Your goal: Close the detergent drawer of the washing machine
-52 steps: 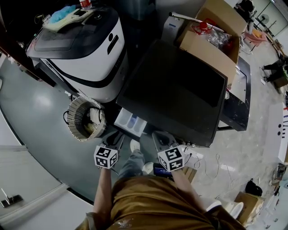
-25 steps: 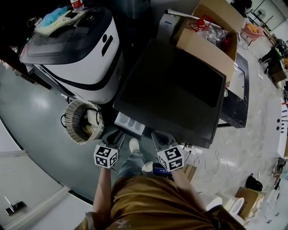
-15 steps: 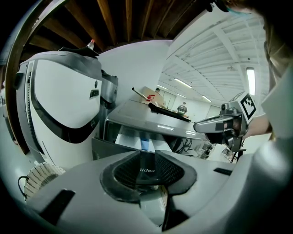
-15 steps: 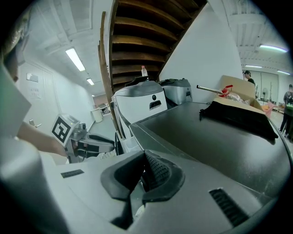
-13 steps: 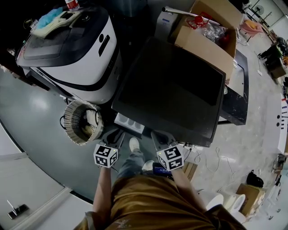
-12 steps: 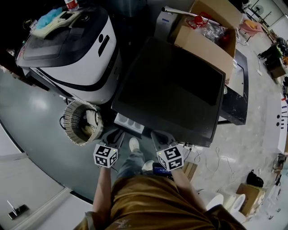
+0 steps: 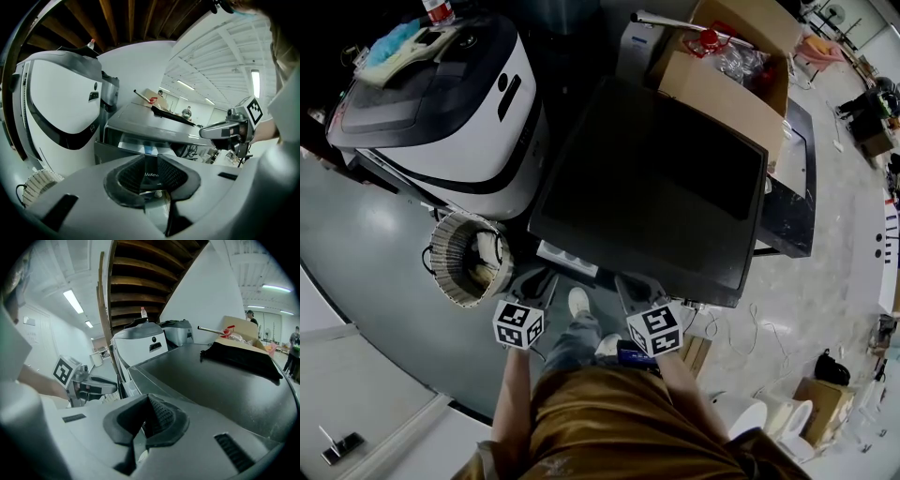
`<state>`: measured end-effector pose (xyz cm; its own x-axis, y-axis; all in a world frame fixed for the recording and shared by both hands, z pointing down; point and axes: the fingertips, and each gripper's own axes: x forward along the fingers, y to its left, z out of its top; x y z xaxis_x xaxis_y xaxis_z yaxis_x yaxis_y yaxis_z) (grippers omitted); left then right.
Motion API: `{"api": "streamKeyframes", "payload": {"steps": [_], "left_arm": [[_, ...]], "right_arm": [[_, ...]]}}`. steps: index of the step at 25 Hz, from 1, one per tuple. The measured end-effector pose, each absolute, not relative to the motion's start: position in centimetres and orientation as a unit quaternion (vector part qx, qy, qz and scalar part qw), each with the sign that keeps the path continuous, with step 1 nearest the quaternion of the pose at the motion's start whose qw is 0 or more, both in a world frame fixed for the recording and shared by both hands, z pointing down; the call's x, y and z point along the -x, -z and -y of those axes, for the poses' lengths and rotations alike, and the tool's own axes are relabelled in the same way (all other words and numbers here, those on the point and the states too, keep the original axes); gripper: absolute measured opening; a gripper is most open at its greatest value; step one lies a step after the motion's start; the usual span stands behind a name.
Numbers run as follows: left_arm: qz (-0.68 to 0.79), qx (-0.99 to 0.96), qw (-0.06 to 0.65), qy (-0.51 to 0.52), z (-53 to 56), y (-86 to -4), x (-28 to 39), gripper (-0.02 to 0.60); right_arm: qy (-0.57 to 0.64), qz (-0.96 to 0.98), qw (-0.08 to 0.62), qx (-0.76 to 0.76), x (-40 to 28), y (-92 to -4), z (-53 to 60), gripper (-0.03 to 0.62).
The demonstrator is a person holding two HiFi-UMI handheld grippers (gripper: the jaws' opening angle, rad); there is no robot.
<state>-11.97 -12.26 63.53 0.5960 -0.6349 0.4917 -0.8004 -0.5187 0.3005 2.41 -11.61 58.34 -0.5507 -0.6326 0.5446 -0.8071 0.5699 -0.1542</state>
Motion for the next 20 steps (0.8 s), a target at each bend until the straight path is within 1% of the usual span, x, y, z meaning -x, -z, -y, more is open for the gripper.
{"api": "streamKeyframes", "payload": {"steps": [20], "left_arm": [[0.411,-0.862,0.252,-0.156,14.8,-63.6,11.3,0.086]], "right_arm": [[-0.211,0.847,0.216,-0.438,-3.5,-58.7,12.9,0.012]]}}
